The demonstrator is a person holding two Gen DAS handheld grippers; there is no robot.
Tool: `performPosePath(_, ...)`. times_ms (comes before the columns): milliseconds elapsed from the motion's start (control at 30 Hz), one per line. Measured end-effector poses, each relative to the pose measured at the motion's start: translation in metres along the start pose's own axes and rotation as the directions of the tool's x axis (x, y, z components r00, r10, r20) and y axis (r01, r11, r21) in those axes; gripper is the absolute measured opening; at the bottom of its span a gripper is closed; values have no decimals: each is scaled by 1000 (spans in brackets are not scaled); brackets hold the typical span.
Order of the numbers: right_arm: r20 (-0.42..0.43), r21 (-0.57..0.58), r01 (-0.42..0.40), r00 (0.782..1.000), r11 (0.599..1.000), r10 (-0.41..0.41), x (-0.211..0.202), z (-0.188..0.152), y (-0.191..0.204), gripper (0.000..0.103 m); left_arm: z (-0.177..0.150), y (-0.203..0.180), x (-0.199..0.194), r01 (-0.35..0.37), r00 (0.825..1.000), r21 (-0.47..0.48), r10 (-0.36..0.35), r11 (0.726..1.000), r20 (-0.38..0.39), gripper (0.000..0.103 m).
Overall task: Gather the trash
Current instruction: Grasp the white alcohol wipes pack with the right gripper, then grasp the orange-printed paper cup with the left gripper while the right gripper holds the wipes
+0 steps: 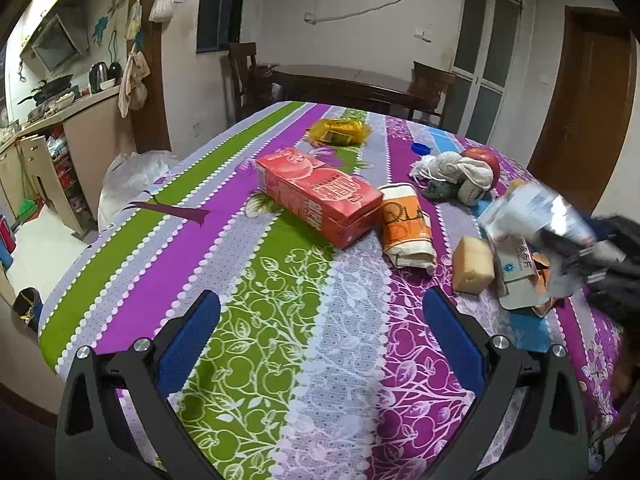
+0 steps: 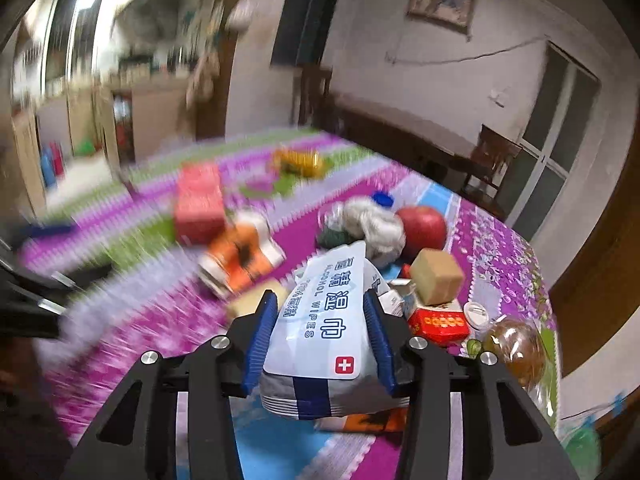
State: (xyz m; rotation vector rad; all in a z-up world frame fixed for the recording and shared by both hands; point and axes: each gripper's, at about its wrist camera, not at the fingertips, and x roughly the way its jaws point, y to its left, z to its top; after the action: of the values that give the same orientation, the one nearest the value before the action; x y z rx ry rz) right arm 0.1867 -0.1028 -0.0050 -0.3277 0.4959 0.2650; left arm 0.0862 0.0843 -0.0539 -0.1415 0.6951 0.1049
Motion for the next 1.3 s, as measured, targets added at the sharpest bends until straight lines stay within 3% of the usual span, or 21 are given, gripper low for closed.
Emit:
performPosePath(100,87,138,-27,996,990,15,-47,-7,-23,46,-2,-8,3,19,1000,15,-18,1000,-9,98)
performPosePath(233,159,314,-49,987,948,-1,-97,-28,-57,46,-4,-23,5,56,998,43,-55,998,-26,98)
performPosePath(367,156,409,-34,987,912,-33,-126,-60,-74,46,-2,-36,13,116,992,67,-113,991,-48,98)
performPosePath(567,142,461,-97,989,882,35,-131,-90,-71,46,21,-49,47,183,980,32,-179,983,-87,96)
performPosePath(933,103,513,-150,988,845,113,-111,-112,-68,47,43,-59,108,172,965,-75,-183,982,-188,59)
performPosePath(1000,104,522,-155,988,838,118,-109,-112,-70,45,44,-61,111,151,968,-64,-160,987,-191,40)
performPosePath(1133,114,529,-152,988,835,108,-110,-112,-72,36,39,-60,103,168,965,-48,-174,985,-194,37)
performPosePath(1200,111,533,-144,989,834,100,-108,-114,-74,19,34,-59,94,176,965,-45,-181,983,-190,37)
performPosePath(1300,65,527,-117,993,842,98,-100,-117,-75,20,25,-54,76,158,973,-40,-163,987,-166,37)
